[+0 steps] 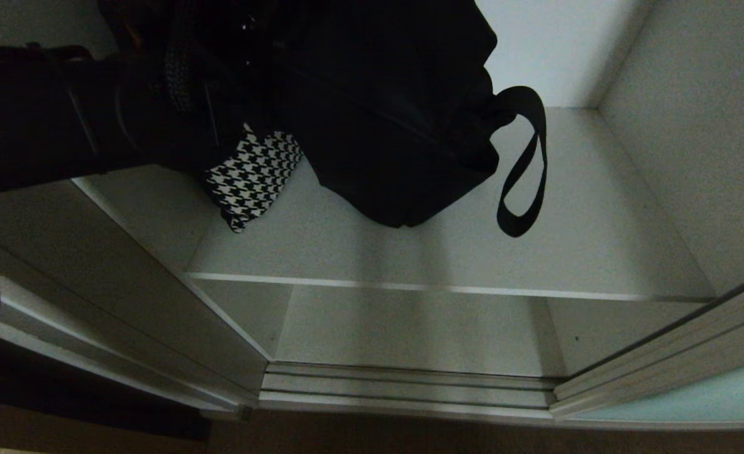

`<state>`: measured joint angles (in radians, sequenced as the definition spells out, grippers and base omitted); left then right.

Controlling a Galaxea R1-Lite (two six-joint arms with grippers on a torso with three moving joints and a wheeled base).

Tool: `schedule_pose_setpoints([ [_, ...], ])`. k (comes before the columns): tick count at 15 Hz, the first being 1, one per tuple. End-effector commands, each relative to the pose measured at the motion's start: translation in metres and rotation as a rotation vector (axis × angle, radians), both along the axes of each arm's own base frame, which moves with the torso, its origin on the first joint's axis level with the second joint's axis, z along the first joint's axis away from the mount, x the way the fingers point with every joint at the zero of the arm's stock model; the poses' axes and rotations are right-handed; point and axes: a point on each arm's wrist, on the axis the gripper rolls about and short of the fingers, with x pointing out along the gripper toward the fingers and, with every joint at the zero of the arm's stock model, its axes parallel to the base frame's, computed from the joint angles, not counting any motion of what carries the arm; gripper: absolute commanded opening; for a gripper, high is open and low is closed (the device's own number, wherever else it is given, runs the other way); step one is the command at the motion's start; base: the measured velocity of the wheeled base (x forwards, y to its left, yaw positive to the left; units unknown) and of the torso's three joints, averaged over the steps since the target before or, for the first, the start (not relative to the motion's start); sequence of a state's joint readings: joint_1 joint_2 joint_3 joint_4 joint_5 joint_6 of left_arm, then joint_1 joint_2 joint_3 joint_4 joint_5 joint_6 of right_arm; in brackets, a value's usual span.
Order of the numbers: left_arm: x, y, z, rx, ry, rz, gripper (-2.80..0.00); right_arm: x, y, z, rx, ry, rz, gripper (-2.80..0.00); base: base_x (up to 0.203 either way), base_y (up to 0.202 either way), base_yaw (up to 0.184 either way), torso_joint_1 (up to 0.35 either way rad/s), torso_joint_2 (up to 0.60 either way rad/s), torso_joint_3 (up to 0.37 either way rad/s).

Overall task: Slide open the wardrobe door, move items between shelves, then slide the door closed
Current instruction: Place the bag on the higher shelf

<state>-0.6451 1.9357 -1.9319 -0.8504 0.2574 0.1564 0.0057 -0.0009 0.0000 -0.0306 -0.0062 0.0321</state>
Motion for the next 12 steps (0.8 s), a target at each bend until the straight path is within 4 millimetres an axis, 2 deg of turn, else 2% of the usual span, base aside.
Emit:
schedule_pose_setpoints([
  [1,0.031,-0.02,-0.033,0.034,0.058,0.008,-2.8,0.0,0.0,0.0,0.0,-0.001,0.0,-2.8,0.0,0.0,0.0,0.0,0.0,0.0],
  [3,0.068,-0.037,-0.076,0.066,0.12,0.038,-2.8,0.0,0.0,0.0,0.0,-0.001,0.0,-2.8,0.0,0.0,0.0,0.0,0.0,0.0],
  [5,0.088,-0.038,-0.097,0.056,0.167,0.097,-2.8,0.0,0.0,0.0,0.0,-0.001,0.0,-2.8,0.0,0.0,0.0,0.0,0.0,0.0],
  [7,0.088,-0.038,-0.098,0.042,0.174,0.111,-2.8,0.0,0.0,0.0,0.0,-0.001,0.0,-2.8,0.0,0.0,0.0,0.0,0.0,0.0],
  [9,0.083,-0.034,-0.09,0.024,0.175,0.128,-2.8,0.0,0.0,0.0,0.0,-0.001,0.0,-2.8,0.0,0.0,0.0,0.0,0.0,0.0],
  [12,0.083,-0.038,-0.093,0.033,0.185,0.126,-2.8,0.0,0.0,0.0,-0.001,-0.001,0.0,-2.8,0.0,0.0,0.0,0.0,0.0,0.0],
])
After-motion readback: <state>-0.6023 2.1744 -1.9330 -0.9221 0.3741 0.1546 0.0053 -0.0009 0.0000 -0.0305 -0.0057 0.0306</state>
